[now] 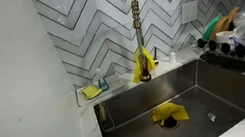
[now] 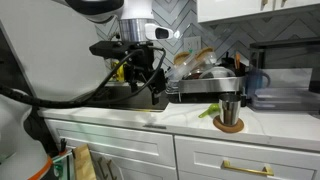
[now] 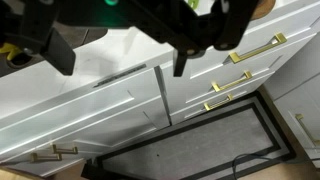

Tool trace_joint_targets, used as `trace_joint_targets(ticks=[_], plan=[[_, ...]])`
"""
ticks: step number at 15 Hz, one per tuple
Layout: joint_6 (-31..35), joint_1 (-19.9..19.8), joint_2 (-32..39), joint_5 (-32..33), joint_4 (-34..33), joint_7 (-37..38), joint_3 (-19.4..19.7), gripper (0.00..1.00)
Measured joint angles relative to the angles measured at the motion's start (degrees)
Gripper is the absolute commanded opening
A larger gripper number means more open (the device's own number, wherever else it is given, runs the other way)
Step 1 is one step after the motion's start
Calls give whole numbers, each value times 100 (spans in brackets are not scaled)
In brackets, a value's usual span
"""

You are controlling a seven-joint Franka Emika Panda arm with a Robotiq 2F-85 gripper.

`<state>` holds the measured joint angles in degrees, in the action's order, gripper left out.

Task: Remove the metal cup from the teacup pad and put it on the counter top, pick up the teacup pad on the counter top and put it on top of the metal cup

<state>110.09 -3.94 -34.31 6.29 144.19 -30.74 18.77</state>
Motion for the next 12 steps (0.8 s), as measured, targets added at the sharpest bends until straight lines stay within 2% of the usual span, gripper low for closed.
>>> trace_joint_targets(ticks=[8, 12], plan=[[42, -23, 92, 82, -103, 3, -37, 100], [173, -17, 830, 490, -930, -452, -72, 100]])
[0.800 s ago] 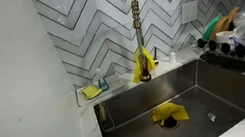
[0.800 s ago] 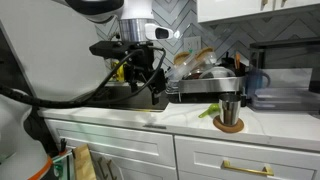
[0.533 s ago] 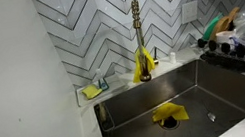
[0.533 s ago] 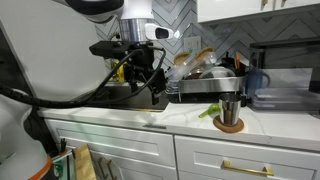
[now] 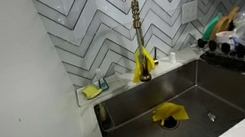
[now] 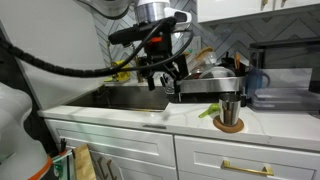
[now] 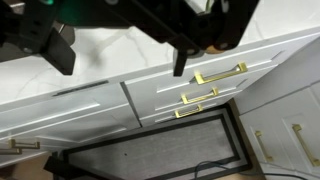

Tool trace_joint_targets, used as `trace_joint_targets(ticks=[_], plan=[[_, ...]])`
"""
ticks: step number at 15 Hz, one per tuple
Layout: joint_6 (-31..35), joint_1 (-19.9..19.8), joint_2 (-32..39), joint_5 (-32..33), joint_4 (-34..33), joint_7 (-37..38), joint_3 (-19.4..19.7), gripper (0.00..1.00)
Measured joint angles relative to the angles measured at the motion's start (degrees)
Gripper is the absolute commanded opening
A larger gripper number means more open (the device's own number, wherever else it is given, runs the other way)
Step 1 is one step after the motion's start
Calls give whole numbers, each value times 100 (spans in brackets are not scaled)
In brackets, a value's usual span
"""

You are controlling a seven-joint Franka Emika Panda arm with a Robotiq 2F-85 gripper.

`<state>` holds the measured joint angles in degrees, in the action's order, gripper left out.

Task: Remove the metal cup from the teacup pad and put it on the counter top, pick up the teacup pad on the counter top and put it on top of the metal cup

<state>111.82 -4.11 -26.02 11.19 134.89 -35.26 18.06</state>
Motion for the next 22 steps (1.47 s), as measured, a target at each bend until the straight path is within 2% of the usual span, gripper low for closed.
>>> trace_joint_targets(ticks=[5, 10, 15, 20, 22], plan=[[219, 5, 1340, 90, -1211, -691, -59, 100], [767, -63, 2403, 23, -1739, -892, -120, 100], [807, -204, 2531, -38, -1827, -882, -242, 100], [1520, -389, 2739, -659, -1826, -1071, -342, 99], [1731, -443, 2810, -950, -1826, -1218, -378, 92]])
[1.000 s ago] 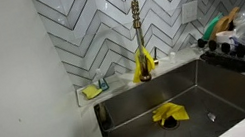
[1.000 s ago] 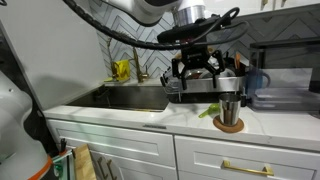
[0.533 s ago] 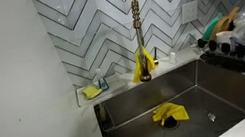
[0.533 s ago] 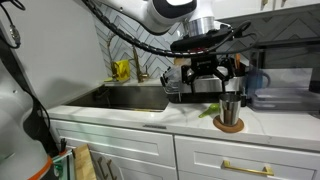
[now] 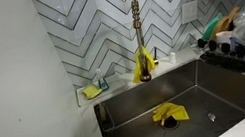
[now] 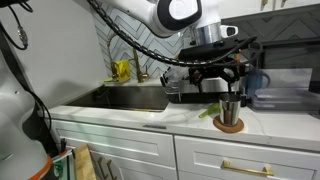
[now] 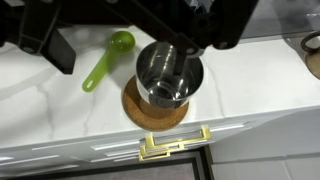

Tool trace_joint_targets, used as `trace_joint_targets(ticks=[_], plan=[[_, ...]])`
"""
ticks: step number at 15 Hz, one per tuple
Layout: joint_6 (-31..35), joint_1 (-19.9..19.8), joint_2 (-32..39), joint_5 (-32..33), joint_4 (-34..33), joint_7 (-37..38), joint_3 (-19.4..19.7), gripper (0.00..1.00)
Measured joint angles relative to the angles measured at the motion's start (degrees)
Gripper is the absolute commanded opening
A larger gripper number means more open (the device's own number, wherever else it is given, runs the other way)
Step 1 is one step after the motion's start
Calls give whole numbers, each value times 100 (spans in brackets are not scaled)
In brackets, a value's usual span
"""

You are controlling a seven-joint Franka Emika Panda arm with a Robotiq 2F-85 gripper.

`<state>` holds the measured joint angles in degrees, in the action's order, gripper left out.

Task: Remove the metal cup from the teacup pad and put it on the counter top, pick up the teacup pad on the counter top and put it on top of the metal cup

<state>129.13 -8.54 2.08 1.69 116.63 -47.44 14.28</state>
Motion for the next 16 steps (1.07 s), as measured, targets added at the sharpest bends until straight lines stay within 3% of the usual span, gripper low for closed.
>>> trace_joint_targets(ticks=[1, 3, 11, 16], plan=[[43, -26, 37, -149, -2, -67, -20, 71], [95, -72, 122, -440, -4, -204, -60, 64], [228, -277, 500, -791, -128, -360, -174, 2], [215, -345, 546, -814, -221, -363, -284, 1]])
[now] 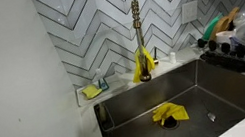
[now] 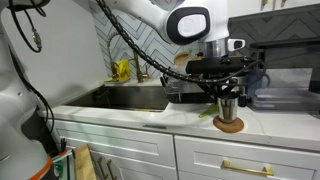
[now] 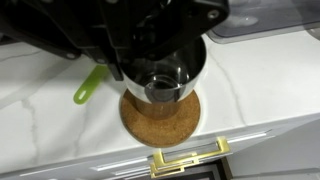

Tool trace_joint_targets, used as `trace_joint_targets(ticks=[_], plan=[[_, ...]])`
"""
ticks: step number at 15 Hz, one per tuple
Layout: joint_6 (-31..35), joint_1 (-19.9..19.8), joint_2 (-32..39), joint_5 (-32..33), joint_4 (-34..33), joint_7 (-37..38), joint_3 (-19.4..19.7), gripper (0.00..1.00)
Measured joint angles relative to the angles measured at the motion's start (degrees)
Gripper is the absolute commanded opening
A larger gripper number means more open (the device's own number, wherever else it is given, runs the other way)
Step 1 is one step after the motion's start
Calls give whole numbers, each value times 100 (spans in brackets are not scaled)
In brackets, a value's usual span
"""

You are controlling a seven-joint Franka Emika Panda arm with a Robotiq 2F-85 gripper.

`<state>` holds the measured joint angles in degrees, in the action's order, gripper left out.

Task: Remove the metal cup from the teacup pad and put it on the counter top, pick up the teacup pad on the counter top and put it on top of the metal cup

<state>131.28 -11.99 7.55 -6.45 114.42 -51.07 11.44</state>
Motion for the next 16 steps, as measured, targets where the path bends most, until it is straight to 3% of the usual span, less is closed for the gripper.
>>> trace_joint_targets(ticks=[4, 10, 16], plan=[[-157, 46, -208, 33, -5, 51, -171, 1], [-1577, 295, -681, 37, 67, 664, -445, 1], [-1418, 504, -707, 46, 535, 1001, -573, 1]])
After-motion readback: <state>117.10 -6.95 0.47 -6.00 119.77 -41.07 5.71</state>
